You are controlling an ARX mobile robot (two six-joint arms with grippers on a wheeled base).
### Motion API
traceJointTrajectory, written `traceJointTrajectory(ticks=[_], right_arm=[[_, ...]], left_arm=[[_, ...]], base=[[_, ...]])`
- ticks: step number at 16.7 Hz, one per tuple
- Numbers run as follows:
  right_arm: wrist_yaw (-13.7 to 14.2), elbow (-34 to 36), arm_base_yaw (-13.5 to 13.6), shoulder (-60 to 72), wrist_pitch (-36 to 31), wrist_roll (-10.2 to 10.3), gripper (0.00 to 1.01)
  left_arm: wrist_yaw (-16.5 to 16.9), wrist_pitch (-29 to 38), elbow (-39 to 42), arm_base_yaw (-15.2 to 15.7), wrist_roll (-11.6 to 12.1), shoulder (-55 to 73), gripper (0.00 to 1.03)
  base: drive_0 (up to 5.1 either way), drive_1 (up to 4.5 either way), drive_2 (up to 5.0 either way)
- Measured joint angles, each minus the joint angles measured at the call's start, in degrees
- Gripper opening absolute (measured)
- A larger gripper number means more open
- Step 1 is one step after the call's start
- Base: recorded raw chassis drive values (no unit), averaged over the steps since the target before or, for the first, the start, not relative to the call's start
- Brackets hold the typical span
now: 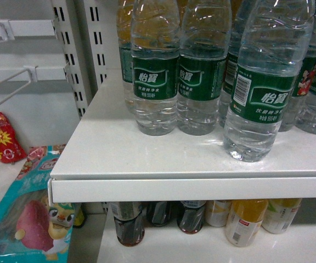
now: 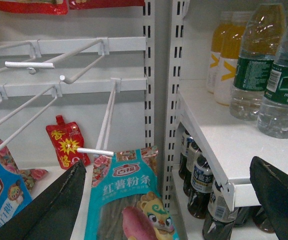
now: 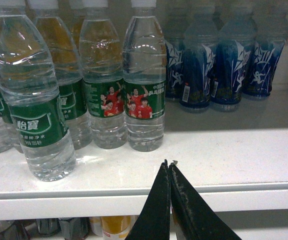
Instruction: Move water from second to third shelf
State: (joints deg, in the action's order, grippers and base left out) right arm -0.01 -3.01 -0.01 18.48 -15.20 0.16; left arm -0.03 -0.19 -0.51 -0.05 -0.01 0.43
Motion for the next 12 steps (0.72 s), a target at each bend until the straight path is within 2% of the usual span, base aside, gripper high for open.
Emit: traceJointTrajectory(ticks=[3,4,8,10,12], right_arm=[[0.0,0.9,0.0,-3.1,2.0,0.0,0.02],[0.0,2.4,0.0,-4.1,0.2,0.0,0.02],[0.0,2.5,0.0,-8.3,5.1,0.0,0.02],[0.0,2.5,0.0,-18.3,14.9,0.0,0.02],[0.0,2.5,0.0,-18.3,15.8,0.0,0.02]], left_arm=[[0.0,0.0,0.0,0.0,0.0,0.0,0.98],[0.0,0.0,0.0,0.0,0.0,0.0,0.98],[0.0,0.0,0.0,0.0,0.0,0.0,0.98],[0.0,0.0,0.0,0.0,0.0,0.0,0.98],[0.0,0.0,0.0,0.0,0.0,0.0,0.98]], base=[[0.3,0.34,0.3],[0.3,0.34,0.3],[0.3,0.34,0.3],[0.2,0.16,0.2],[0.0,0.0,0.0]])
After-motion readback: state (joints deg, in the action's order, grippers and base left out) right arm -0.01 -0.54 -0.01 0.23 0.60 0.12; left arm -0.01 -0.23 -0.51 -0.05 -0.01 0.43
